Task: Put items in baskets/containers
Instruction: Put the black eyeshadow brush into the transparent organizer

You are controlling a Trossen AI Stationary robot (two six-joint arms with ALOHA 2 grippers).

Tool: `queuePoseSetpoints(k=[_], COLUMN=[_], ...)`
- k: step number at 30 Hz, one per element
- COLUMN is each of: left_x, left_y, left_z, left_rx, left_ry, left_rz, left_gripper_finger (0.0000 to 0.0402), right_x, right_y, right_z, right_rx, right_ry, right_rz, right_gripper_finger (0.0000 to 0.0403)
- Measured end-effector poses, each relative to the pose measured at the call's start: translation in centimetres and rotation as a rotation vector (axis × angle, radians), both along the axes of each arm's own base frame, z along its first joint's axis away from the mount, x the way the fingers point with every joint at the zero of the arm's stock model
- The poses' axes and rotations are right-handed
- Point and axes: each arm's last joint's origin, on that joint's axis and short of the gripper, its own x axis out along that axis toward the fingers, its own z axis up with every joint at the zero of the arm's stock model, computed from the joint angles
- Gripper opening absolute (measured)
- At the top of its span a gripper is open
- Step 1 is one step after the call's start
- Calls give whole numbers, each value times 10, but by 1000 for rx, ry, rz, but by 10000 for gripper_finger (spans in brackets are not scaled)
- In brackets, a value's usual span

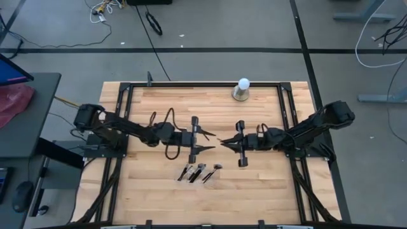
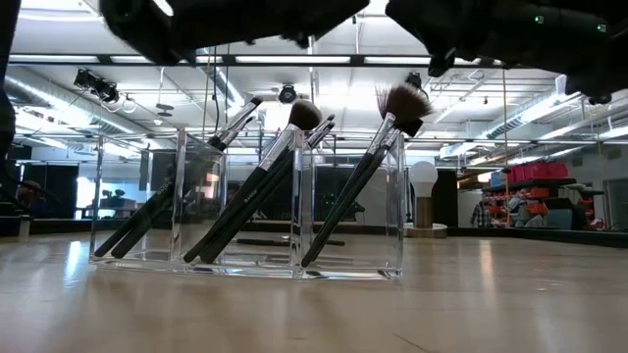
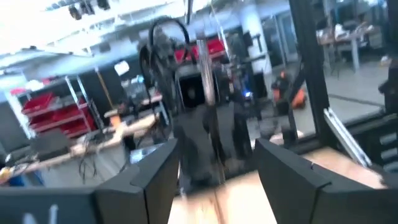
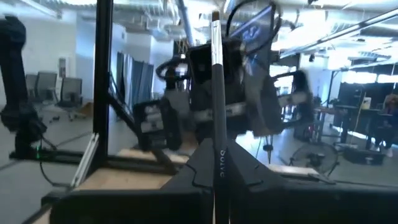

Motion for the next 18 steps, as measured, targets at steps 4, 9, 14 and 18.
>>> queuePoseSetpoints(k=[4, 9, 14, 18], left_x=[14, 24, 24, 24], left_y=[-2, -6, -8, -11], left_z=[9, 17, 16, 14], left_rx=[-1, -1, 1, -12], left_ry=[-26, -32, -20, -3], left_rz=[-14, -27, -35, -51], left_gripper_finger=[221, 194, 113, 30], right_x=[5, 7, 7, 7], right_y=[1, 2, 2, 2], right_z=[-1, -4, -5, -5], right_rx=[-11, -12, -12, -15], right_ry=[32, 54, 60, 66], right_rz=[-1, -1, -1, 2], right_gripper_finger=[11, 12, 13, 14])
